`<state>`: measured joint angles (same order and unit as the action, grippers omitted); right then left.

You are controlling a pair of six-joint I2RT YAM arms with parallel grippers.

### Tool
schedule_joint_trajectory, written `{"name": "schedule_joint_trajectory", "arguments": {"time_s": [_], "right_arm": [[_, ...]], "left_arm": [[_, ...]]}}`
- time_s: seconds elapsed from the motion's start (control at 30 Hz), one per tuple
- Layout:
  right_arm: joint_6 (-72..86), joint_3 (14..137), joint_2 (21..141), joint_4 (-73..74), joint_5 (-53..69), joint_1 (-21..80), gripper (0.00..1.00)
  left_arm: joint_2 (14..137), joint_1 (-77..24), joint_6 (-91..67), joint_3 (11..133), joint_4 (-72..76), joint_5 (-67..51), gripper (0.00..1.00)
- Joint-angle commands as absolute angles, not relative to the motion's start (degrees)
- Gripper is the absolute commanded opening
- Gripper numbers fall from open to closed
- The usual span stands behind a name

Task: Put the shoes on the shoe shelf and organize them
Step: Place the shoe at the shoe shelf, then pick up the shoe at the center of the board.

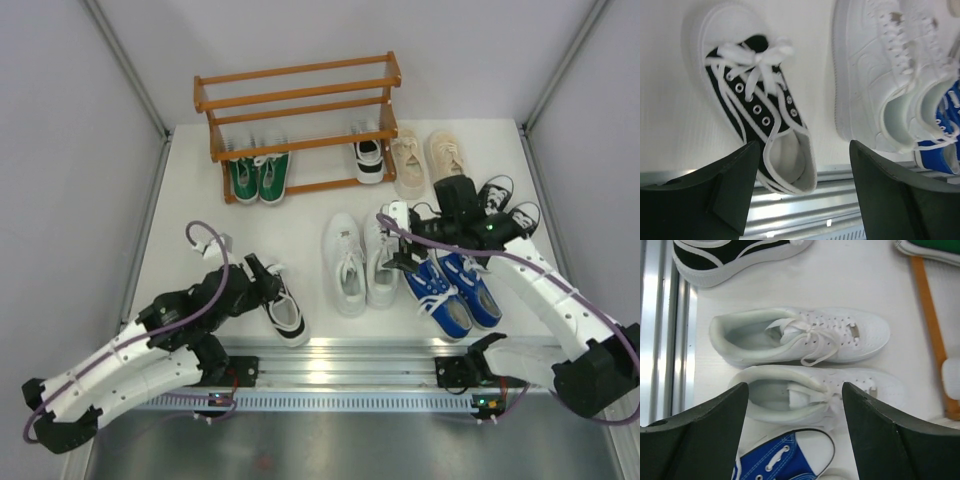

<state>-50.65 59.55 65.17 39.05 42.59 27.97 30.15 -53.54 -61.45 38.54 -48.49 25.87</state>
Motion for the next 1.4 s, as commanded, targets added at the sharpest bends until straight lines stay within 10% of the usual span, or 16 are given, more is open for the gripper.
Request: {"name": "schedule_joint_trajectory", "arguments": {"time_s": [0.0,0.37,0.5,0.63,0.97,1.37], "right_arm": [[-45.2,56.9,63.7,36.7,45.4,28.0,0.76],[-45.8,54.5,61.1,37.6,47.5,27.4,0.75],[-45.8,54.4,61.7,37.6,47.6,27.4,0.75],[-45.9,54.4,61.9,37.7,47.7,27.3,0.75],[-86.2,56.2,62.8,63.7,64.8,28.8,0.78],[-63.3,77.6,76.3,51.7,32.3,57.8,0.72]], "left_arm": [[39.1,-53.3,-75.0,41.5,-57.8,20.9,0.77],[57.4,-53.3,-77.4,40.1,-59.4,24.4,0.68],[57.3,-53.3,-72.4,37.2,-50.6,24.5,0.44],[55.2,-53.3,-64.0,34.4,-42.7,24.6,0.0],[32.2,-53.3,-36.9,37.9,-33.4,20.1,0.0],[48.5,-53.3,-48.7,49.8,-30.5,20.2,0.0]]}}
